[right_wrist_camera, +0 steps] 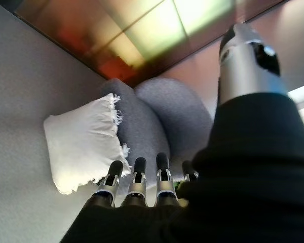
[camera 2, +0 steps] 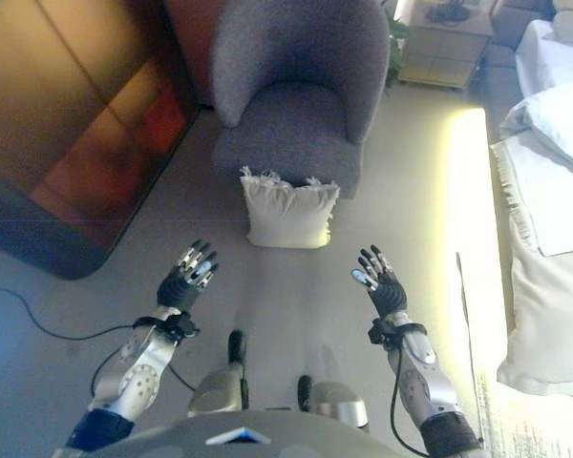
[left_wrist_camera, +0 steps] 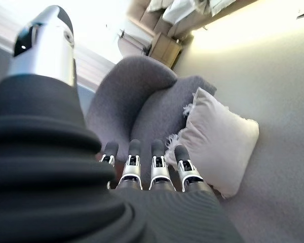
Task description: Pick up the cushion and take it to the sofa
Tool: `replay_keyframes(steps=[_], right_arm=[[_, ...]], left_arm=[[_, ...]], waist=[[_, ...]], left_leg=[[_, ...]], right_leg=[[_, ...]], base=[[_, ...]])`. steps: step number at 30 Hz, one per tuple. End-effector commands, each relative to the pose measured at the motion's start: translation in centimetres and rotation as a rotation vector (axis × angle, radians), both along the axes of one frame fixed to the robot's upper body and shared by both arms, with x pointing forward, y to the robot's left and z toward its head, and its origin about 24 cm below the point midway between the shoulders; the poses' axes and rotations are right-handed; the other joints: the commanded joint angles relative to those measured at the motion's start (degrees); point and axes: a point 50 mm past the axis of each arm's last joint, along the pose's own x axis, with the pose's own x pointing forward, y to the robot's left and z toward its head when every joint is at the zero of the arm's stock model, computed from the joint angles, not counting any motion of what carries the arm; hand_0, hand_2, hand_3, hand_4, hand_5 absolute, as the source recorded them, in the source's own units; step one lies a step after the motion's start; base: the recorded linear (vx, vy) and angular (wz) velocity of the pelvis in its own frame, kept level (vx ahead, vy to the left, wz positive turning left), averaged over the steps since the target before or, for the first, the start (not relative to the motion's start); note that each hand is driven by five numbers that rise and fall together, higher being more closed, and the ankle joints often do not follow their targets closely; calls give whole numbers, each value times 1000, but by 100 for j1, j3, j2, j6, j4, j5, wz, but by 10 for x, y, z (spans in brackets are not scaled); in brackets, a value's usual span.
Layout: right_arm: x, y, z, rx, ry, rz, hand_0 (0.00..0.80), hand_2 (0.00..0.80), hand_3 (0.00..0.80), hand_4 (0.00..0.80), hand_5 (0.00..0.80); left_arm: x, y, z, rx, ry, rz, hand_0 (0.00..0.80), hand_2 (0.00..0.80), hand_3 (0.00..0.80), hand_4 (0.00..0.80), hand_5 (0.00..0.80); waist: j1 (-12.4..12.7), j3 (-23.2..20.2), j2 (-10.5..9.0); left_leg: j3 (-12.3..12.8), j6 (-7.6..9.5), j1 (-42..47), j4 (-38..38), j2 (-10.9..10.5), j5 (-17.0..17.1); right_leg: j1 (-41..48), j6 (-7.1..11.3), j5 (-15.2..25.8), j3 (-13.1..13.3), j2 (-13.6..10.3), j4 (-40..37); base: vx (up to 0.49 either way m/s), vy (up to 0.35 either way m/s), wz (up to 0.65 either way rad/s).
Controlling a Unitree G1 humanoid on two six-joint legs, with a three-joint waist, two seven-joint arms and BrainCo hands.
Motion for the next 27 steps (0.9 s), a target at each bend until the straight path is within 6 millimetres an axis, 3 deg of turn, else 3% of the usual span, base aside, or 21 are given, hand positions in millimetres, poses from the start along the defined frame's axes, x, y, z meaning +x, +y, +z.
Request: replay_keyframes(steps=[1, 4, 5, 6, 11, 12, 14, 16, 19, 22, 24, 25, 27], right_arm=[[5, 7, 18, 44, -101, 25, 0, 0, 0, 0, 0], [1, 8, 17, 52, -89, 21, 0, 0, 0, 0, 0], [1, 8, 15, 59, -82, 12, 0, 0, 0, 0, 0], [1, 8, 14, 69, -76, 2, 0, 0, 0, 0, 0], [10, 16, 15, 87, -102, -18, 0, 0, 0, 0, 0], [12, 19, 16, 92, -105, -23, 0, 0, 0, 0, 0], [14, 24, 16, 104, -107, -32, 0, 0, 0, 0, 0], [13, 28, 14, 103, -102, -28, 0, 0, 0, 0, 0], [5, 26, 11, 88, -93, -41, 0, 0, 0, 0, 0], [1, 17, 9, 87, -105, -63, 0, 0, 0, 0, 0], [4, 12, 13, 89, -116, -70, 0, 0, 0, 0, 0], [8, 10, 15, 89, -120, -76, 0, 0, 0, 0, 0], [12, 9, 18, 88, -119, -77, 0, 0, 0, 0, 0]], left_arm=[[4, 14, 21, 71, -109, 40, 0, 0, 0, 0, 0], [4, 20, 26, 102, -143, 48, 0, 0, 0, 0, 0], [4, 21, 25, 108, -140, 48, 0, 0, 0, 0, 0], [4, 23, 25, 116, -136, 49, 0, 0, 0, 0, 0], [9, 21, 29, 122, -177, -16, 0, 0, 0, 0, 0], [10, 21, 29, 128, -172, -14, 0, 0, 0, 0, 0], [14, 22, 28, 131, -164, -11, 0, 0, 0, 0, 0], [18, 24, 29, 122, -163, -12, 0, 0, 0, 0, 0], [20, 25, 34, 104, -171, -14, 0, 0, 0, 0, 0], [21, 26, 34, 88, -179, -1, 0, 0, 0, 0, 0], [22, 24, 35, 81, -186, 0, 0, 0, 0, 0, 0], [23, 23, 37, 80, -189, -6, 0, 0, 0, 0, 0], [24, 23, 39, 91, -189, -5, 0, 0, 0, 0, 0]], waist=[[19, -181, -109], [30, -229, -132], [56, -252, -156], [99, -293, -209], [265, -500, -363], [277, -522, -317], [244, -517, -214], [191, -502, -151], [36, -404, -135], [-161, -270, -212], [-321, -187, -363], [-406, -173, -442], [-510, -171, -483]], left_leg=[[358, 37, -324, -198, -56, 844], [414, 178, -165, 66, -126, 646], [327, 230, -172, 254, -186, 594], [197, 294, -172, 448, -282, 552], [231, 689, -152, 957, -618, 95], [250, 785, -45, 1003, -675, -40], [241, 884, 150, 1073, -727, -218], [253, 918, 339, 1130, -792, -330], [275, 875, 688, 1114, -888, -449], [270, 772, 990, 1102, -928, -666], [221, 703, 1147, 1205, -1016, -964], [136, 680, 1226, 1261, -1062, -1138], [-8, 652, 1401, 1330, -1033, -1365]], right_leg=[[275, 823, -365, -81, -310, 397], [323, 930, -513, -228, -479, 649], [338, 970, -516, -242, -534, 738], [358, 1055, -410, -255, -618, 835], [112, 1460, 576, -615, -1114, 2215], [-104, 1455, 900, -716, -1224, 2875], [-582, 1351, 1110, -777, -1360, 3675], [-1045, 1217, 1101, -903, -1501, 3900], [-1450, 1104, 862, -1191, -1625, 3058], [-1800, 1175, 1139, -1285, -1819, 1557], [-1982, 1427, 1669, -1012, -1958, 614], [-2084, 1562, 1975, -751, -1990, 129], [-2154, 1685, 2321, -508, -1976, -520]], base=[[436, 135, -29], [464, 140, -34], [423, 113, -58], [388, 99, -68], [339, 148, -15], [327, 214, -14], [317, 228, -30], [300, 174, -7], [272, 30, -4], [264, -115, 8], [354, -204, 15], [453, -218, 12], [460, -190, 37]])
